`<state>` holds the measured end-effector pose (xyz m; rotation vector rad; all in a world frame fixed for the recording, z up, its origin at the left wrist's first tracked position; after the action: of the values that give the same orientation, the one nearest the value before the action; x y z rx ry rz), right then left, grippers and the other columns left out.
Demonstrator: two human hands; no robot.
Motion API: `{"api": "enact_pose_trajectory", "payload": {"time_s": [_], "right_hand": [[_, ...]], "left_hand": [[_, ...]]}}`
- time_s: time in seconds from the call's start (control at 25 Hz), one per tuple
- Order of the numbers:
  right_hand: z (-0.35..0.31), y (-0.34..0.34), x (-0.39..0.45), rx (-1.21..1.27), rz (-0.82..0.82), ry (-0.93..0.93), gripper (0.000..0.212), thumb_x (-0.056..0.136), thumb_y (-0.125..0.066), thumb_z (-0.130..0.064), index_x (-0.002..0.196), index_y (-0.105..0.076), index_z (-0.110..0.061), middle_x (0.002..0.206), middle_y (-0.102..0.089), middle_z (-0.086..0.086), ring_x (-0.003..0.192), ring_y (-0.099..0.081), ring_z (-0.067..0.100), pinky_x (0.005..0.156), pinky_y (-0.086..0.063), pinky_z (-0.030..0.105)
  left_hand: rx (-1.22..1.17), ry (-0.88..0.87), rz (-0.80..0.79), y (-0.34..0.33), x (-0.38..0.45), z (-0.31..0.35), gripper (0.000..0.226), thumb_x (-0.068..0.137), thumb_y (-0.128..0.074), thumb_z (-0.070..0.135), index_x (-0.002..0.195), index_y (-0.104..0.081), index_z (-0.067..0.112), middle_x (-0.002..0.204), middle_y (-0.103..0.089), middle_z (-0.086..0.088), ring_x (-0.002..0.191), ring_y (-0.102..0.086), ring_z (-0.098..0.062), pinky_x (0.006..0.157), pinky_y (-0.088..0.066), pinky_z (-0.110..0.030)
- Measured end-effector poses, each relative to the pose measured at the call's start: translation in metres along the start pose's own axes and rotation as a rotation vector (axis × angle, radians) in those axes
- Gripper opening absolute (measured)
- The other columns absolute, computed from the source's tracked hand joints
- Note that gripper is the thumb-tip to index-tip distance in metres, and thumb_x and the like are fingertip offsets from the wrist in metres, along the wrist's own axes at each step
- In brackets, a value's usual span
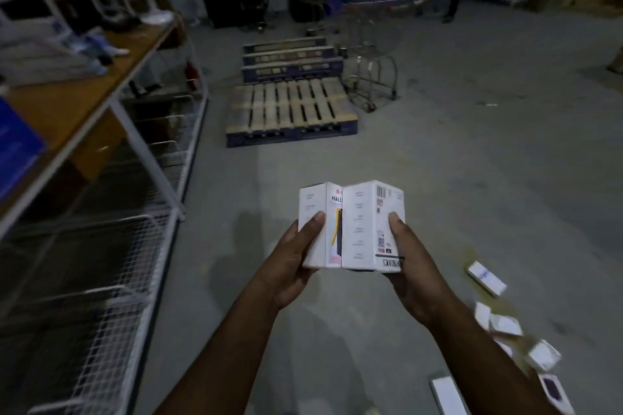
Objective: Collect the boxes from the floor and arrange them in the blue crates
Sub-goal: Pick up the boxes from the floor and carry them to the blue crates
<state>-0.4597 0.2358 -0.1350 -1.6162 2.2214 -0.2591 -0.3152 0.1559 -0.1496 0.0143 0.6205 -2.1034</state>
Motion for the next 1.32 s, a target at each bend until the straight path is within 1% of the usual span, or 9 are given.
{"api": "enact_pose_trajectory", "payload": {"time_s": [0.28, 0.44, 0.56, 0.72, 0.84, 1.0, 1.08, 1.16, 1.32], "right_hand": [[0.033, -0.148, 0.06, -0.072, -0.478, -0.172, 0.05, 0.092, -0.044, -0.048, 0.135, -0.055, -0.027, 0.127, -0.069, 0.001, 0.116, -0.067, 0.023, 0.091, -0.058, 0.038], [0.061, -0.228, 0.075, -0.108, -0.722, -0.305, 0.048, 0.092, -0.046, -0.048, 0.134, -0.058, -0.027, 0.127, -0.069, 0.002, 0.116, -0.067, 0.024, 0.1, -0.05, 0.051], [0.088, -0.287, 0.068, -0.167, -0.887, -0.327, 0.046, 0.091, -0.049, -0.045, 0.131, -0.059, -0.025, 0.122, -0.071, 0.003, 0.112, -0.069, 0.025, 0.097, -0.052, 0.05], [0.117, -0.373, 0.067, -0.28, -0.915, -0.111, 0.042, 0.086, -0.056, -0.041, 0.122, -0.059, -0.021, 0.112, -0.074, 0.0, 0.099, -0.072, 0.01, 0.072, -0.059, 0.024], [0.143, -0.452, 0.079, -0.335, -0.904, 0.02, 0.045, 0.082, -0.061, -0.043, 0.123, -0.054, -0.026, 0.115, -0.07, 0.0, 0.101, -0.068, 0.007, 0.071, -0.056, 0.02], [0.159, -0.576, 0.081, -0.318, -0.933, 0.186, 0.026, 0.094, -0.062, -0.026, 0.118, -0.055, -0.025, 0.108, -0.067, 0.001, 0.102, -0.066, 0.015, 0.073, -0.057, 0.025], [0.159, -0.633, 0.079, -0.314, -0.927, 0.254, 0.017, 0.098, -0.06, -0.02, 0.114, -0.056, -0.021, 0.11, -0.066, -0.001, 0.104, -0.065, 0.017, 0.083, -0.058, 0.037], [0.159, -0.687, 0.078, -0.303, -0.93, 0.308, 0.014, 0.1, -0.056, -0.027, 0.113, -0.058, -0.022, 0.115, -0.065, 0.001, 0.106, -0.064, 0.017, 0.087, -0.057, 0.044], [0.164, -0.771, 0.071, -0.288, -1.041, 0.254, 0.031, 0.101, -0.046, -0.047, 0.126, -0.056, -0.032, 0.13, -0.06, -0.001, 0.111, -0.063, 0.008, 0.083, -0.056, 0.024]], "left_hand": [[0.009, -0.263, 0.403, 0.104, -0.054, 0.06, 0.049, 0.086, -0.07, 0.024, 0.133, -0.059, 0.012, 0.129, -0.068, -0.011, 0.118, -0.066, -0.03, 0.099, -0.054, -0.046], [0.006, -0.347, 0.675, 0.157, -0.107, 0.087, 0.047, 0.086, -0.076, 0.025, 0.129, -0.06, 0.014, 0.124, -0.072, -0.008, 0.115, -0.068, -0.028, 0.1, -0.053, -0.05], [-0.062, -0.427, 0.834, 0.195, -0.151, 0.089, 0.053, 0.085, -0.072, 0.023, 0.134, -0.057, 0.014, 0.128, -0.069, -0.009, 0.119, -0.066, -0.03, 0.104, -0.049, -0.053], [-0.074, -0.556, 1.046, 0.258, -0.205, 0.1, 0.052, 0.085, -0.072, 0.022, 0.135, -0.056, 0.018, 0.13, -0.069, -0.007, 0.119, -0.066, -0.028, 0.1, -0.052, -0.051], [-0.049, -0.623, 1.238, 0.32, -0.24, 0.119, 0.056, 0.083, -0.075, 0.03, 0.134, -0.056, 0.019, 0.128, -0.07, -0.004, 0.117, -0.067, -0.025, 0.098, -0.054, -0.05], [-0.013, -0.683, 1.406, 0.41, -0.285, 0.169, 0.059, 0.084, -0.074, 0.035, 0.136, -0.05, 0.02, 0.129, -0.068, 0.001, 0.115, -0.067, -0.018, 0.096, -0.056, -0.042], [0.038, -0.691, 1.483, 0.444, -0.308, 0.202, 0.056, 0.089, -0.073, 0.033, 0.135, -0.043, 0.02, 0.129, -0.064, 0.003, 0.113, -0.066, -0.013, 0.092, -0.056, -0.03], [0.133, -0.681, 1.544, 0.475, -0.328, 0.238, 0.052, 0.092, -0.069, 0.032, 0.132, -0.038, 0.02, 0.124, -0.06, 0.007, 0.108, -0.063, -0.004, 0.086, -0.053, -0.017], [0.26, -0.702, 1.611, 0.524, -0.357, 0.299, 0.054, 0.094, -0.063, 0.042, 0.137, -0.037, 0.021, 0.139, -0.047, 0.001, 0.118, -0.058, -0.014, 0.101, -0.052, -0.042]]}}
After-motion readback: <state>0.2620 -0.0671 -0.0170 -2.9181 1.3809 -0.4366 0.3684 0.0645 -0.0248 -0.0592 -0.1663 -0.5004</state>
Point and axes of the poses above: each hand's wrist, its own x-axis towards the middle knuckle, its own y-axis out of the back of the hand, z = x × y, the point moved 7 cm from there along x, towards the middle knuckle
